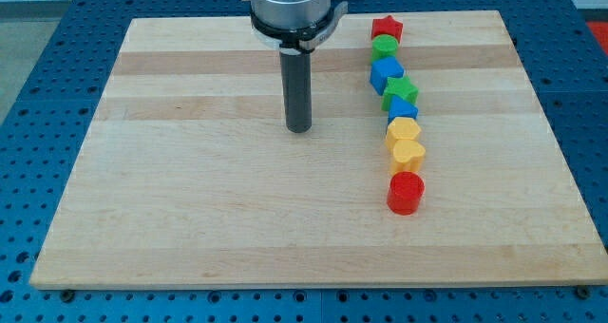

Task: Move the yellow heart and red circle left a bit

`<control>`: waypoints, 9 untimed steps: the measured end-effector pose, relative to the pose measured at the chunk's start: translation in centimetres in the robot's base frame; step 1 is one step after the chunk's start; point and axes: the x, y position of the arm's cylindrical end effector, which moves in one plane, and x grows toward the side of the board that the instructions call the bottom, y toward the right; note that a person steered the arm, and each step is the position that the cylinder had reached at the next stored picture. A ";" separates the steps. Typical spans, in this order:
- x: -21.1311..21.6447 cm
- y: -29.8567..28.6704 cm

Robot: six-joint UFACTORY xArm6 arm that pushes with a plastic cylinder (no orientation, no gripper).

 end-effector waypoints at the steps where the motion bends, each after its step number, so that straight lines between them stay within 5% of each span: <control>1: 0.0 0.0; 3: 3.6 -0.1; 6: 18.6 1.8; 8: 18.3 19.6; 9: 14.9 22.0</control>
